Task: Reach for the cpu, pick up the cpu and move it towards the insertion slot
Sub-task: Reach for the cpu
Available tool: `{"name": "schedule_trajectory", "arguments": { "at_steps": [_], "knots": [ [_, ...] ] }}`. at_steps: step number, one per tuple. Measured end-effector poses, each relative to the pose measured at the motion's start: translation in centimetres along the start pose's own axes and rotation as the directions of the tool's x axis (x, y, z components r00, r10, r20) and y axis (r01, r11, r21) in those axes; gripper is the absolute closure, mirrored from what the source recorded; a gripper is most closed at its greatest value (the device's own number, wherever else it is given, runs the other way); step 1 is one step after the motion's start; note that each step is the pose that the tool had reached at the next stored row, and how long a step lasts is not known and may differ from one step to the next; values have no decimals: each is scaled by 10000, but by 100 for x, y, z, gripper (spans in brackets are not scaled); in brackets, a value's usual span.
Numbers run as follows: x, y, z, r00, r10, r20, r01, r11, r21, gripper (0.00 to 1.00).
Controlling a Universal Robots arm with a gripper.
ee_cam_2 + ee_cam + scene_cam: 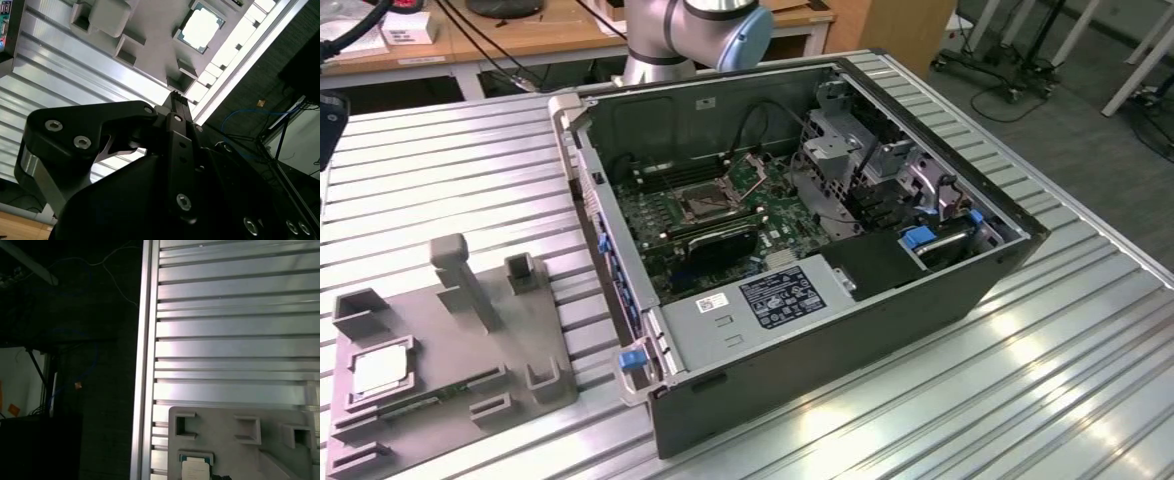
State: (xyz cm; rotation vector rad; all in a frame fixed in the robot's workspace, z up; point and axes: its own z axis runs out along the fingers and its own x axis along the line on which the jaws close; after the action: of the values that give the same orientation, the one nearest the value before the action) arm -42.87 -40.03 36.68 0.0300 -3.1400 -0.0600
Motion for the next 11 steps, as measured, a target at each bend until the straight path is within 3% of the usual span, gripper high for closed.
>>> {"name": "schedule_trajectory", "arguments": {
  "at_steps": [11],
  "knots": [
    [129,-26,14,10000,0,1,0,10000,-1,89]
  ]
}}
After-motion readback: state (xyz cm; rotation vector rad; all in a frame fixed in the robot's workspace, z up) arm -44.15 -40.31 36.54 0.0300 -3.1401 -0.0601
